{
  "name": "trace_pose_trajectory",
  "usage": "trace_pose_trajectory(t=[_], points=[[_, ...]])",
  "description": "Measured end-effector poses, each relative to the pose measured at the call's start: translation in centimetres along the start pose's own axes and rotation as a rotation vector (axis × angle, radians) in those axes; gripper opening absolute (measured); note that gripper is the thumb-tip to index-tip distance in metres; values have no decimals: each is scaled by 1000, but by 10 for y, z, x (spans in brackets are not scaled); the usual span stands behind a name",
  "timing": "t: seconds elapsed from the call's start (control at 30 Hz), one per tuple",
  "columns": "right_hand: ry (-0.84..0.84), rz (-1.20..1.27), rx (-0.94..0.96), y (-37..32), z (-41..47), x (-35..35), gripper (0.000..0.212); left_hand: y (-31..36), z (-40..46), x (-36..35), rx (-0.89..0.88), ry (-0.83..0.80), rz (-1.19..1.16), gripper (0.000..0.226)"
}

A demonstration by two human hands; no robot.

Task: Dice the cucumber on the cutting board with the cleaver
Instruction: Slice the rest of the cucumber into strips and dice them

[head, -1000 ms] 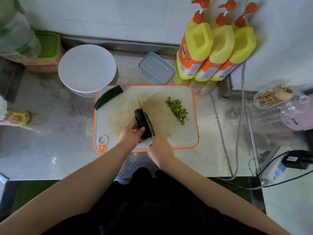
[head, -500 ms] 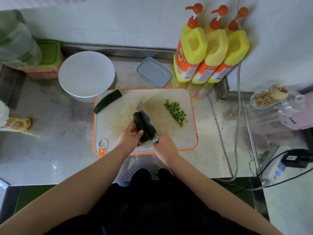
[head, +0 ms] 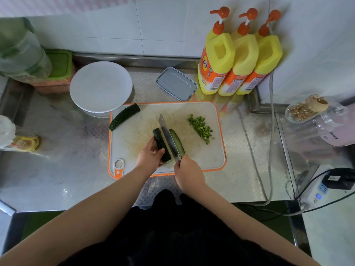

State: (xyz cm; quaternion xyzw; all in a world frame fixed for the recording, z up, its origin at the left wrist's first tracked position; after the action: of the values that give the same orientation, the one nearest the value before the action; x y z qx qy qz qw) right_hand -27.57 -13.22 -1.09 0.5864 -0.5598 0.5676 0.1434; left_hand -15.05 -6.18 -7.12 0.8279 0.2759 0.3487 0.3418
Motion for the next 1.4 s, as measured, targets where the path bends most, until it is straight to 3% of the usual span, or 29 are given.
trace_pose_trajectory(t=[1.07,1.27,1.4], points=[[-27,-111,11,-18,5,-19,18,-1,4,-3,-83,-25,-30,51],[-55,-178,0,-3,-6,-30,44,-4,6,-4,-57,-22,-20,61],[-59,-149,-24,-2,-3,-37,40,-7,8,-7,-70,-36,-29,54]])
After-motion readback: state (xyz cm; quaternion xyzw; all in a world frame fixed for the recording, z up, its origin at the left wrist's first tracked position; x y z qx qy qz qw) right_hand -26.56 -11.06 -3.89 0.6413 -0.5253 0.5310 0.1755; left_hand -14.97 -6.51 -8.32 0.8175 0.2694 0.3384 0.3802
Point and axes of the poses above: each hand's wrist, its own z-axis towards the middle knuckle, its own x-axis out of the back of the hand, y = z × x, the point moved 7 cm from there along z, towards the middle knuckle, and after that the axes turned 13 degrees about y, right-handed, at the moved point
